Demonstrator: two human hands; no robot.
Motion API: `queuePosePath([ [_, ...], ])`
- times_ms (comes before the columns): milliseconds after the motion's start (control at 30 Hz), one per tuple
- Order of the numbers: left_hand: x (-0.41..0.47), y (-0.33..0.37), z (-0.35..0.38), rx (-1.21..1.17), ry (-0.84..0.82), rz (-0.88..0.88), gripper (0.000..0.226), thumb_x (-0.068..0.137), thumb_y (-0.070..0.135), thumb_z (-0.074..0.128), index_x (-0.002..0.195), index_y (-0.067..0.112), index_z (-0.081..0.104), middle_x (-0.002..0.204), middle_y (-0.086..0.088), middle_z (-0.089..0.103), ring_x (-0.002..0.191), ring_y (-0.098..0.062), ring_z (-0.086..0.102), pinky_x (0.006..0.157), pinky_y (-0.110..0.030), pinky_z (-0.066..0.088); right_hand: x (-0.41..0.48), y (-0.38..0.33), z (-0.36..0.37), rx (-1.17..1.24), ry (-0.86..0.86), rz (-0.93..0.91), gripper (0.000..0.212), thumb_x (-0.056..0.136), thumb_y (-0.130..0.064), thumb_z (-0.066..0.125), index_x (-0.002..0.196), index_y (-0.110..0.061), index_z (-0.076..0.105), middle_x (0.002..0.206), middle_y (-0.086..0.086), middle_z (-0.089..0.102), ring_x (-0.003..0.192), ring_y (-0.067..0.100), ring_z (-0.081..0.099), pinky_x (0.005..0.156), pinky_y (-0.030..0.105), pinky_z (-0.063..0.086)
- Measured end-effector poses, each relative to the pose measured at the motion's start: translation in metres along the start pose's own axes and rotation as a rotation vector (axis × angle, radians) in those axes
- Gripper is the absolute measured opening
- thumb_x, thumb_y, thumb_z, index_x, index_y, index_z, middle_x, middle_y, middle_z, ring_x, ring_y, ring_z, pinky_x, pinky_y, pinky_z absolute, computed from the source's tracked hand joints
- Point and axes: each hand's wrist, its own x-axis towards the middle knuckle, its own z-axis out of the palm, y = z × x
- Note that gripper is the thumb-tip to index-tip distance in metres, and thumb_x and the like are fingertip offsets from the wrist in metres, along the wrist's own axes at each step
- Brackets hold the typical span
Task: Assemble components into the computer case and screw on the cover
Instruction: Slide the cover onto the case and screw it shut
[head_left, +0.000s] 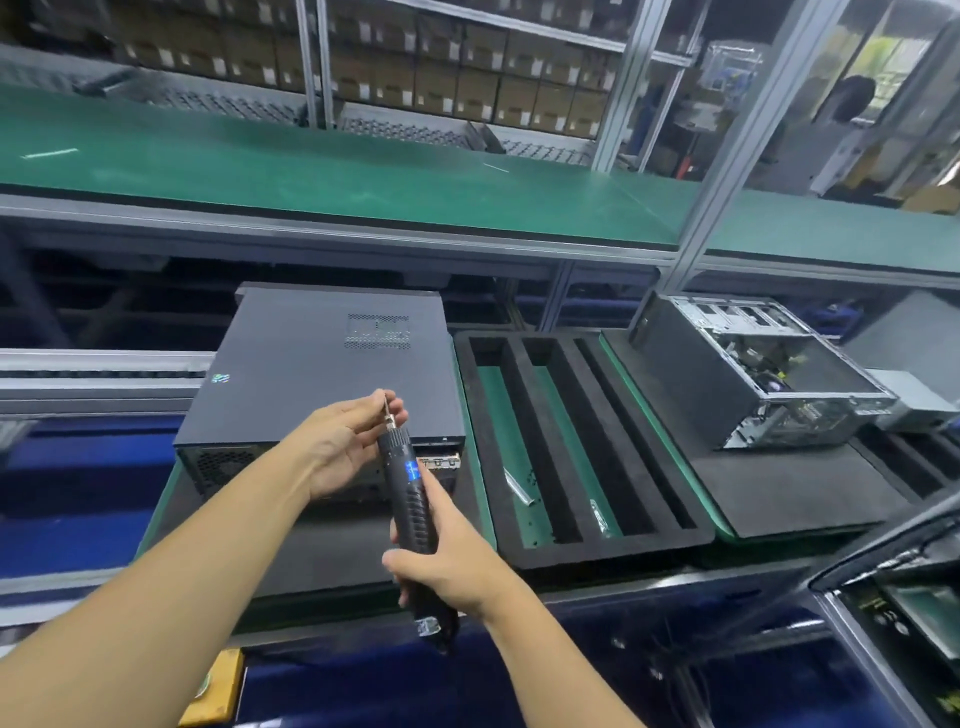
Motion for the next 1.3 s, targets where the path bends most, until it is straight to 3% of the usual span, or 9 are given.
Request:
queuePosePath([
  [300, -0.022, 0.006, -0.031, 0.166, 0.241, 0.031, 0.015, 0.096, 0.018, 0.062, 0.099, 0.006, 0.072, 0.098, -0.007, 0.076, 0.088, -0.017, 0.073, 0.069, -0.028, 0.058, 0.020, 0.023, 0.038, 0.093, -0.024, 0.026, 0.094, 0.079, -0.012, 0.071, 0.147, -0.063, 0.028, 0.092, 0.001, 0.060, 0.071, 0.022, 0.058, 0.062, 0.039, 0.055],
  [367, -0.026, 0.014, -0.046, 0.425, 0.311, 0.103, 0.015, 0.095, 0.019, 0.065, 0.093, 0.008, 0.076, 0.095, -0.006, 0.076, 0.091, -0.022, 0.072, 0.077, -0.033, 0.059, 0.023, 0.026, 0.046, 0.105, -0.033, 0.024, 0.092, 0.080, -0.010, 0.069, 0.143, -0.065, 0.032, 0.091, 0.001, 0.059, 0.070, 0.023, 0.057, 0.062, 0.039, 0.054],
  [433, -0.028, 0.030, -0.074, 0.872, 0.470, 0.311, 0.016, 0.094, 0.025, 0.065, 0.093, 0.015, 0.078, 0.092, 0.002, 0.076, 0.090, -0.020, 0.071, 0.082, -0.032, 0.057, 0.027, 0.028, 0.053, 0.106, -0.043, 0.039, 0.091, 0.079, -0.010, 0.068, 0.142, -0.066, 0.033, 0.091, 0.000, 0.059, 0.067, 0.023, 0.056, 0.061, 0.038, 0.054],
  [533, -0.027, 0.059, -0.122, 1.302, 0.553, 0.609, 0.024, 0.094, 0.024, 0.063, 0.117, 0.022, 0.071, 0.125, 0.003, 0.066, 0.114, -0.018, 0.059, 0.098, -0.033, 0.044, 0.028, 0.031, 0.072, 0.112, -0.049, 0.075, 0.092, 0.079, -0.010, 0.069, 0.144, -0.064, 0.033, 0.093, 0.000, 0.059, 0.068, 0.022, 0.056, 0.061, 0.037, 0.054],
  [600, -0.018, 0.066, -0.149, 1.556, 0.415, 0.462, 0.040, 0.094, 0.033, 0.063, 0.133, 0.032, 0.059, 0.155, 0.004, 0.039, 0.142, -0.023, 0.034, 0.111, -0.045, 0.031, 0.029, 0.035, 0.088, 0.104, -0.048, 0.081, 0.092, 0.079, -0.011, 0.069, 0.144, -0.065, 0.032, 0.092, -0.001, 0.059, 0.069, 0.021, 0.055, 0.059, 0.036, 0.055],
  [667, -0.012, 0.061, -0.168, 1.731, 0.275, 0.197, 0.050, 0.092, 0.049, 0.059, 0.140, 0.051, 0.045, 0.165, 0.012, 0.008, 0.152, -0.024, 0.007, 0.116, -0.053, 0.019, 0.030, 0.041, 0.105, 0.089, -0.049, 0.101, 0.092, 0.079, -0.013, 0.071, 0.142, -0.067, 0.032, 0.092, -0.002, 0.059, 0.068, 0.020, 0.057, 0.059, 0.036, 0.055],
  [733, -0.008, 0.048, -0.183, 1.661, 0.200, 0.116, 0.054, 0.093, 0.050, 0.058, 0.141, 0.059, 0.036, 0.164, 0.017, -0.004, 0.152, -0.028, -0.004, 0.118, -0.057, 0.014, 0.031, 0.045, 0.116, 0.080, -0.047, 0.129, 0.091, 0.079, -0.014, 0.071, 0.142, -0.068, 0.032, 0.094, -0.002, 0.059, 0.065, 0.019, 0.058, 0.059, 0.035, 0.055],
  [867, -0.003, 0.032, -0.195, 1.450, 0.213, 0.307, 0.050, 0.097, 0.036, 0.060, 0.143, 0.049, 0.043, 0.165, 0.011, 0.001, 0.148, -0.039, 0.008, 0.121, -0.052, 0.013, 0.034, 0.049, 0.127, 0.053, -0.026, 0.180, 0.093, 0.080, -0.015, 0.071, 0.145, -0.066, 0.029, 0.093, -0.001, 0.059, 0.065, 0.021, 0.057, 0.061, 0.037, 0.056],
  [1300, -0.003, 0.026, -0.195, 1.372, 0.258, 0.383, 0.050, 0.096, 0.031, 0.063, 0.143, 0.039, 0.049, 0.165, 0.009, 0.010, 0.148, -0.036, 0.016, 0.120, -0.050, 0.020, 0.048, 0.055, 0.142, 0.055, 0.067, 0.199, 0.091, 0.079, -0.016, 0.071, 0.144, -0.065, 0.031, 0.094, 0.001, 0.061, 0.064, 0.021, 0.059, 0.060, 0.033, 0.055],
])
